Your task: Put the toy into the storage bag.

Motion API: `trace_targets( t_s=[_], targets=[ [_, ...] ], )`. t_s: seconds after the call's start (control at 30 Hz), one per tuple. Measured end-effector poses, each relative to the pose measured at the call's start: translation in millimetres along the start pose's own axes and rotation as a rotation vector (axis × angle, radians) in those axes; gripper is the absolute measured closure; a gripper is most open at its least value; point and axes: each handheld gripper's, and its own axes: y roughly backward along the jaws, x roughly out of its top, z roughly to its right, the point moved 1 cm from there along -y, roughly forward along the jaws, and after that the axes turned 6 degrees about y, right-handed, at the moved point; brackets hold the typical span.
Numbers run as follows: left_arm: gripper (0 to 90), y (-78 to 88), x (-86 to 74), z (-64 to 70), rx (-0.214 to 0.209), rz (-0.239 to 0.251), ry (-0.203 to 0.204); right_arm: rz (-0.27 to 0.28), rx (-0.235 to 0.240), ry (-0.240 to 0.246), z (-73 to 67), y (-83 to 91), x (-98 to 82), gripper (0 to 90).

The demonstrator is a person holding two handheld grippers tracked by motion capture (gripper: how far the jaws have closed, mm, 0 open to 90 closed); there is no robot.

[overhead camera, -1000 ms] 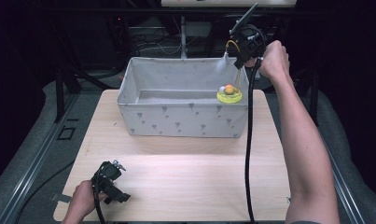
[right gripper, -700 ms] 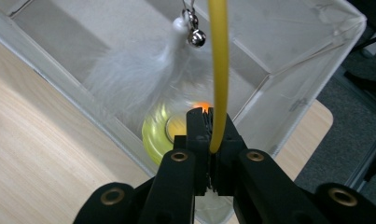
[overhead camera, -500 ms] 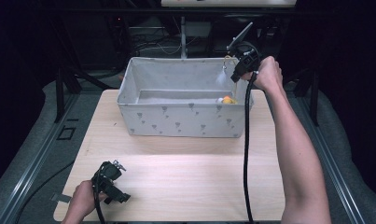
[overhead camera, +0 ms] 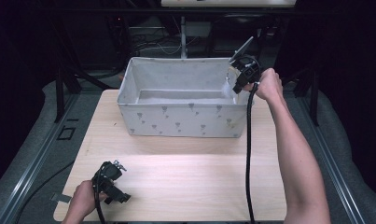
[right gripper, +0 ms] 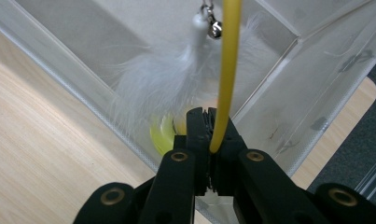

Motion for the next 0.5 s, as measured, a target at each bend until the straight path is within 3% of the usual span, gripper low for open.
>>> trace_targets(
  t_s=[0.5],
  targets=[
    [2.8,0.8,0.1,1.0,0.007,0.004,-0.003,-0.037,0.011,-0.012,0.3,-13.9,-13.8,88.4]
  ],
)
